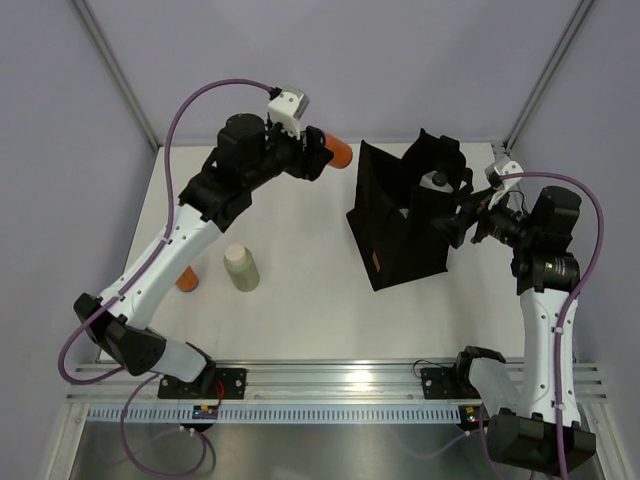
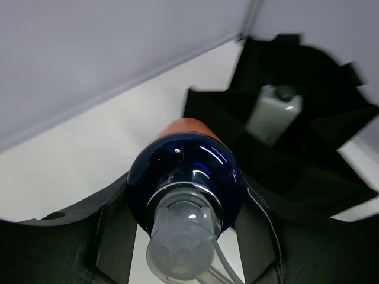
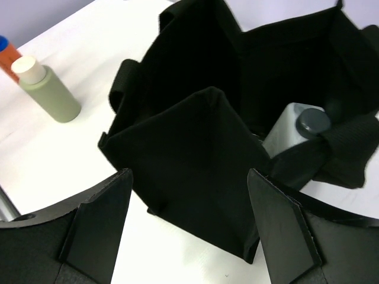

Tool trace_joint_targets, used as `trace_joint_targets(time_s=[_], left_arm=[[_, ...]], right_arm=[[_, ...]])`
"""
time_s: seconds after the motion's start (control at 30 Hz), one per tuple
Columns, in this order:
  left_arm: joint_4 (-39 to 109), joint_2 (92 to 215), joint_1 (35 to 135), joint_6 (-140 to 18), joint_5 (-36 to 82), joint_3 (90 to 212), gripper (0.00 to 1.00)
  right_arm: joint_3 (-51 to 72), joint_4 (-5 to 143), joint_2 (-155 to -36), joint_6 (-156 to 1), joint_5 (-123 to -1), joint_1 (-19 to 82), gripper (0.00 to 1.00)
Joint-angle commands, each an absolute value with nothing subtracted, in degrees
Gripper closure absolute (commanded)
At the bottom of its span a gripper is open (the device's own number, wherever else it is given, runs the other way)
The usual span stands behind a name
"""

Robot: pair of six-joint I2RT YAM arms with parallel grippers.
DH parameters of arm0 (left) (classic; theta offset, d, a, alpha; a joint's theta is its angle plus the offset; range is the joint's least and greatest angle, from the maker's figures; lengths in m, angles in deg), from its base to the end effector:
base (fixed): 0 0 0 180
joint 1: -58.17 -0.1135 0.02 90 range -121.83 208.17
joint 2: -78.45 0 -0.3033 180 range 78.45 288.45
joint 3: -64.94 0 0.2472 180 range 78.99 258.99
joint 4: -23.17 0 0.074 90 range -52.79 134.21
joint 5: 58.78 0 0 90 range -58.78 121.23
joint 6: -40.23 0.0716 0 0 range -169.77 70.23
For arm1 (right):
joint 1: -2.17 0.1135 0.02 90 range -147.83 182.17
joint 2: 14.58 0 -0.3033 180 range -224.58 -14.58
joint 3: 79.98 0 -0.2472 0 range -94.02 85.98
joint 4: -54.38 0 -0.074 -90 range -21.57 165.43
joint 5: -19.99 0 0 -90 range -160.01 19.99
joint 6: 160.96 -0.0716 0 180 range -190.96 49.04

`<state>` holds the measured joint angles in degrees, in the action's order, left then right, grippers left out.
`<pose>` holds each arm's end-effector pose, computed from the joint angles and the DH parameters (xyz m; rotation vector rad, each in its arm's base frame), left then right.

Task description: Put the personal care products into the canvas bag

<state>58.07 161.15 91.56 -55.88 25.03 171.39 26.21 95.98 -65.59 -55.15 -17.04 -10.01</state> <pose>0.2881 -0.1992 0.4858 0.5025 1.7312 -0.5920 0.1762 0.0204 0.4073 -0.6568 1.6719 0.5250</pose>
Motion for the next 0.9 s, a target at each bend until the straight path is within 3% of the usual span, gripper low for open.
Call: trace_joint_targets(time_s=[0.0, 0.37, 0.7, 0.87], left_arm=[[47.68, 163.34, 95.52, -57.67, 19.1, 178.73, 1.0], [47.84, 178.63, 103.35, -59.62, 18.3, 196.66, 1.0], [52.68, 184.45, 106.33, -53.02, 22.44, 197.2, 1.0], [56.62, 185.06, 107.57, -50.21, 14.2, 197.11, 1.0]], right_arm=[[26.92, 91.03, -63.37, -58.39, -20.35, -12.15, 0.13], [27.18, 90.05, -62.75, -60.77, -22.99, -15.76, 0.13], [27.18, 89.7, -62.22, -60.85, -23.16, -16.55, 0.13], [27.09, 89.87, -61.87, -60.77, -22.55, -16.55, 0.13]])
